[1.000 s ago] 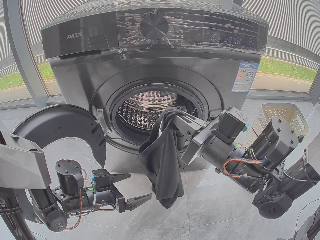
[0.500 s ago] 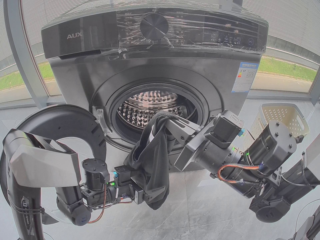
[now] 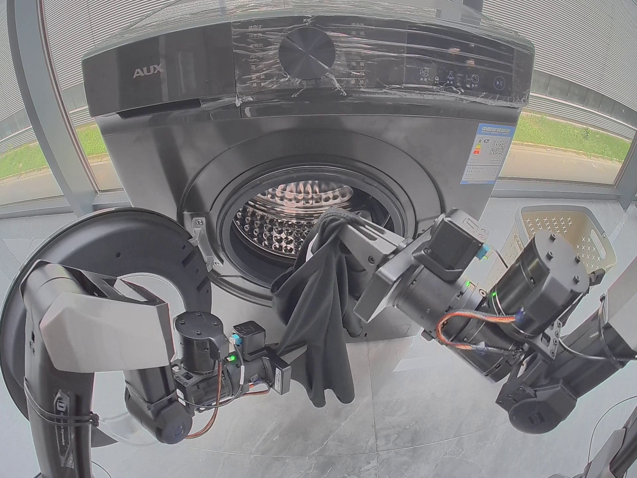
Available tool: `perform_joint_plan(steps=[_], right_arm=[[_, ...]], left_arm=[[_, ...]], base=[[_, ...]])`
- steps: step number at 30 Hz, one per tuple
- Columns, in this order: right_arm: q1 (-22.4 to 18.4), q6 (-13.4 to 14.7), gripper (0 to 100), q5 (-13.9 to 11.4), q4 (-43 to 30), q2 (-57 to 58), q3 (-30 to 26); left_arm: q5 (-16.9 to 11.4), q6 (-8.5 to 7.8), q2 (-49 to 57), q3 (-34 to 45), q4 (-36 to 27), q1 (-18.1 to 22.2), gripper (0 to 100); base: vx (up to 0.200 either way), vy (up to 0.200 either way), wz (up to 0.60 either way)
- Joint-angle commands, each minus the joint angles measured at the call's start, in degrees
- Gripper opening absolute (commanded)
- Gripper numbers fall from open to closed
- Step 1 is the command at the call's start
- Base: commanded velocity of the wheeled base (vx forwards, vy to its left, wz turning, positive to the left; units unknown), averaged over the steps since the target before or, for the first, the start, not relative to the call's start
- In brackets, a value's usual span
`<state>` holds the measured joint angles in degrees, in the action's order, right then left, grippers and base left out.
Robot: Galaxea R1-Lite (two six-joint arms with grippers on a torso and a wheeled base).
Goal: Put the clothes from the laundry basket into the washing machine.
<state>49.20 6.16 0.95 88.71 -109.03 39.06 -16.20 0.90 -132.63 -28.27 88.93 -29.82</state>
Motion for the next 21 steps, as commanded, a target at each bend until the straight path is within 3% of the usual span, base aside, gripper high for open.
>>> perform_joint_plan(steps=[1, 6, 11, 14, 17, 21], right_arm=[[-4.1, 0.0, 0, -0.2, -0.1, -2.9, 2.8], [-9.2, 0.0, 0, -0.5, 0.5, -7.1, 6.3], [-9.9, 0.1, 0, -0.6, 0.6, -8.9, 5.9], [-9.5, 0.2, 0, -0.5, 0.6, -9.8, 5.4], [-9.2, 0.2, 0, -0.4, 0.6, -10.3, 3.5], [-7.5, 0.2, 0, -0.6, 0.7, -10.7, -1.1]], left_arm=[[-1.6, 0.24, 7.0, 5.0, 0.5, -1.1, 0], [-7.5, 0.33, 18.5, 14.8, 0.3, -1.6, 0], [-11.5, 0.86, 28.0, 20.6, 0.3, -1.3, 0], [-12.1, 3.67, 32.9, 20.8, 0.2, -1.2, 0], [-11.8, 8.33, 36.4, 18.7, 0.2, -1.3, 0], [-11.5, 9.21, 37.6, 17.7, 0.2, -0.9, 0]], base=[[0.000, 0.000, 0.00], [0.000, 0.000, 0.00], [0.000, 0.000, 0.00], [0.000, 0.000, 0.00], [0.000, 0.000, 0.00], [0.000, 0.000, 0.00]])
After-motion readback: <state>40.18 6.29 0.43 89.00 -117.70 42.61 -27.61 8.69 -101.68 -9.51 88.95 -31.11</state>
